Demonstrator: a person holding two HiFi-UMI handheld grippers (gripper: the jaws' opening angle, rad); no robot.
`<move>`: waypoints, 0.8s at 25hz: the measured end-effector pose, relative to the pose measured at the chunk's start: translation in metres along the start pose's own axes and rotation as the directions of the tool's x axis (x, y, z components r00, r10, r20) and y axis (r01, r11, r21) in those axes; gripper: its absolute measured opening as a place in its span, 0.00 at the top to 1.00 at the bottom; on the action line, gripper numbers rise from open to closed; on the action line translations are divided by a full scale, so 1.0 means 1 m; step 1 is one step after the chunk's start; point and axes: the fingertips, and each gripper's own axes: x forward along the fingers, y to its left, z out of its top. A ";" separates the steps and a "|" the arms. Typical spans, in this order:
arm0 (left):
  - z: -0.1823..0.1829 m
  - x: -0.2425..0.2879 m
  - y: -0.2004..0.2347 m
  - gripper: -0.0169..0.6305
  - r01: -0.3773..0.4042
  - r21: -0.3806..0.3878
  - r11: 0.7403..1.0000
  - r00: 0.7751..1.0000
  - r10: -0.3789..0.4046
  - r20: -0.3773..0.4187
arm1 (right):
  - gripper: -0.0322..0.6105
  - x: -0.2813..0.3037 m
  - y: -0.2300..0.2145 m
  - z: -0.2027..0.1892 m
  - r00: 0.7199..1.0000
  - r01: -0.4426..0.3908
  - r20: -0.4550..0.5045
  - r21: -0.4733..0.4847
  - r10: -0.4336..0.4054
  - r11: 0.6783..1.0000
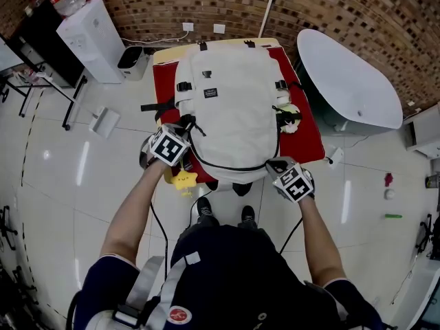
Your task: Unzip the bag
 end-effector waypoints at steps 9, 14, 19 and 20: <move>-0.002 -0.026 -0.020 0.79 -0.008 -0.182 0.983 0.995 0.026 0.094 | 0.94 -0.019 -0.009 0.010 0.997 -0.023 0.080 0.064 0.018 0.998; 0.016 -0.057 -0.032 0.79 -0.024 -0.335 0.942 0.973 0.099 0.210 | 0.94 -0.047 -0.023 0.034 0.969 -0.037 0.245 0.193 -0.012 0.980; 0.055 -0.084 -0.052 0.80 -0.023 -0.407 0.913 0.916 0.181 0.357 | 0.94 -0.066 -0.030 0.075 0.931 -0.067 0.366 0.157 0.005 0.985; 0.063 -0.088 -0.058 0.81 -0.020 -0.409 0.912 0.906 0.189 0.378 | 0.94 -0.069 -0.030 0.085 0.921 -0.074 0.390 0.144 0.012 0.987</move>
